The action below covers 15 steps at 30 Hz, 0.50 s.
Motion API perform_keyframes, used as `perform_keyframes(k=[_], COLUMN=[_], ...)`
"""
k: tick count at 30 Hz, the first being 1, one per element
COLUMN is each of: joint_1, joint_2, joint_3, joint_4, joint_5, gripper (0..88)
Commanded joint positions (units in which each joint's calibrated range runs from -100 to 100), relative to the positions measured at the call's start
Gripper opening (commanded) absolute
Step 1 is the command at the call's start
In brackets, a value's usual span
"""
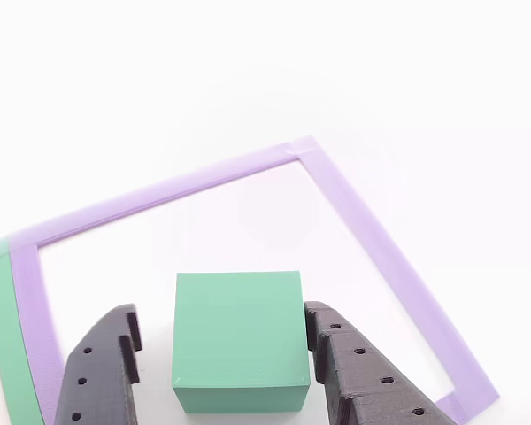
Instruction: Tower of hanoi
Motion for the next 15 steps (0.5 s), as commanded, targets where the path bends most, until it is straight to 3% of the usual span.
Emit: perform_keyframes(k=[1,5,8,11,15], joint_1=[-0.3,-0.3,-0.2,-0.1,-0.1], joint_2=[-0.9,-4.2,-12.7,-25.5,-43.3], joint_3=[-1.5,-0.4,1.1,0.7,-5.7], joint_4=[-1.7,-0.8,7.3,24.0,56.1], joint_5=[0.0,0.0,0.0,0.0,0.0], gripper=[25.9,28.0,28.4,27.7,22.2])
